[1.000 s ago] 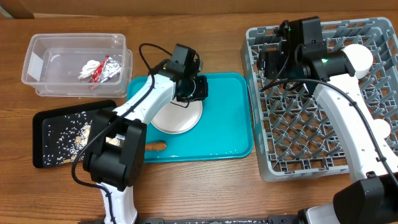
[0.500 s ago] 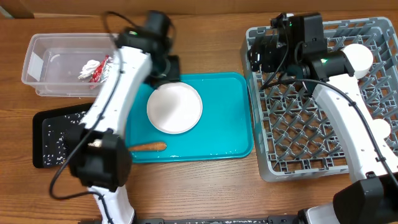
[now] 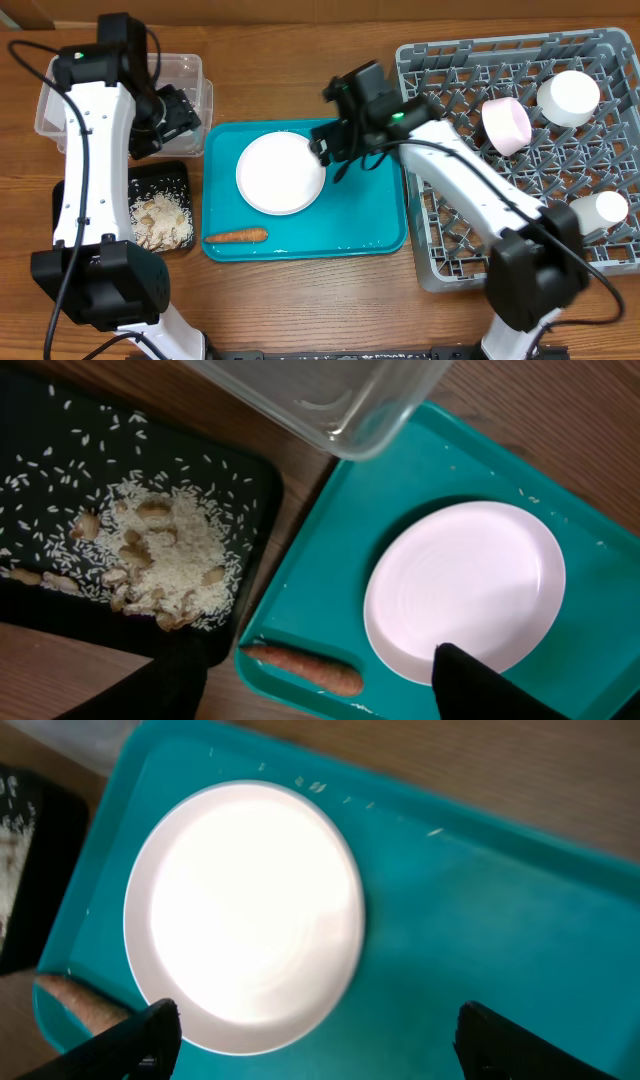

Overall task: Sort waste into correct bins and load items into the dishwasher
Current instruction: 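Hand the white plate from the left gripper to the right gripper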

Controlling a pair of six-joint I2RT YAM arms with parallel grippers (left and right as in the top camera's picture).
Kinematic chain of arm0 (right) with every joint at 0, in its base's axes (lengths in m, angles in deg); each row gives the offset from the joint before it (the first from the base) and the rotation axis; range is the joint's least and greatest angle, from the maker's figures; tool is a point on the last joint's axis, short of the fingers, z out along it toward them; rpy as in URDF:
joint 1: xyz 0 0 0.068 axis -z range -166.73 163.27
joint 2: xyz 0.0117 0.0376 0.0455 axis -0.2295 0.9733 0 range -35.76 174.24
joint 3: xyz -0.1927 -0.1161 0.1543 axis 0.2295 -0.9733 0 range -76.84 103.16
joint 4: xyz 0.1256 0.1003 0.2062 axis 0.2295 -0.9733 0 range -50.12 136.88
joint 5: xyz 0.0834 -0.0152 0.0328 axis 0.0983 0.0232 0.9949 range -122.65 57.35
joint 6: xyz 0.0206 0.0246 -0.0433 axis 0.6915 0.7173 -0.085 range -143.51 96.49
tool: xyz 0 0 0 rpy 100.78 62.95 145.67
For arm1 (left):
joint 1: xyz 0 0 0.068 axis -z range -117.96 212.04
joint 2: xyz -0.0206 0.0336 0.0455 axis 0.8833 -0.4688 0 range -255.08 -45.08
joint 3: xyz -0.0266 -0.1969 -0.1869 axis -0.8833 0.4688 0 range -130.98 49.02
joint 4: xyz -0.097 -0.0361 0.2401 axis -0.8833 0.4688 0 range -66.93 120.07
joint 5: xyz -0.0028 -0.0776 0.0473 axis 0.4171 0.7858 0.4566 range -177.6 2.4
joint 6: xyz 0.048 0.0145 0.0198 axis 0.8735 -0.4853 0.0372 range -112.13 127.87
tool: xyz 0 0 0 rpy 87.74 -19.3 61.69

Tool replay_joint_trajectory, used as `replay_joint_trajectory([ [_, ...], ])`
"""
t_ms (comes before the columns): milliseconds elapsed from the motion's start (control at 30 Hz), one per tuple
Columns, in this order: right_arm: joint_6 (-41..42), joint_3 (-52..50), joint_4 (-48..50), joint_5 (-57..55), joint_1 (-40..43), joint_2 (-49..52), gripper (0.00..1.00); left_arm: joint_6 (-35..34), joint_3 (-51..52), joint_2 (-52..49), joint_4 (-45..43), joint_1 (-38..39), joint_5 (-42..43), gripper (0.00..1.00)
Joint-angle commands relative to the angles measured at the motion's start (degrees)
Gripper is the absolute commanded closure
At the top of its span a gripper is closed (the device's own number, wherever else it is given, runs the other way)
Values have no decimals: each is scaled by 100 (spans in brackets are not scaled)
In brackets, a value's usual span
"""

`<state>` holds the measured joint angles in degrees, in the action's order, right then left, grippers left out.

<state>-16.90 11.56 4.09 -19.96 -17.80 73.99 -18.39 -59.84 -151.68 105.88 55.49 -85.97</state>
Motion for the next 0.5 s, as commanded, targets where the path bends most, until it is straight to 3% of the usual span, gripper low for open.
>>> replay_joint_trajectory([
  [0,348,55,136,-24,-157,428,15,-79,-68,98,13,-28,-52,22],
  [133,881,55,157,-313,-295,938,20,-79,-68,98,4,-17,-31,20],
  [267,1325,52,155,-310,-299,1394,32,-76,-68,98,-13,-17,-13,18],
  [467,1366,50,96,-256,-299,1475,78,-76,-68,98,-24,-17,-11,16],
])
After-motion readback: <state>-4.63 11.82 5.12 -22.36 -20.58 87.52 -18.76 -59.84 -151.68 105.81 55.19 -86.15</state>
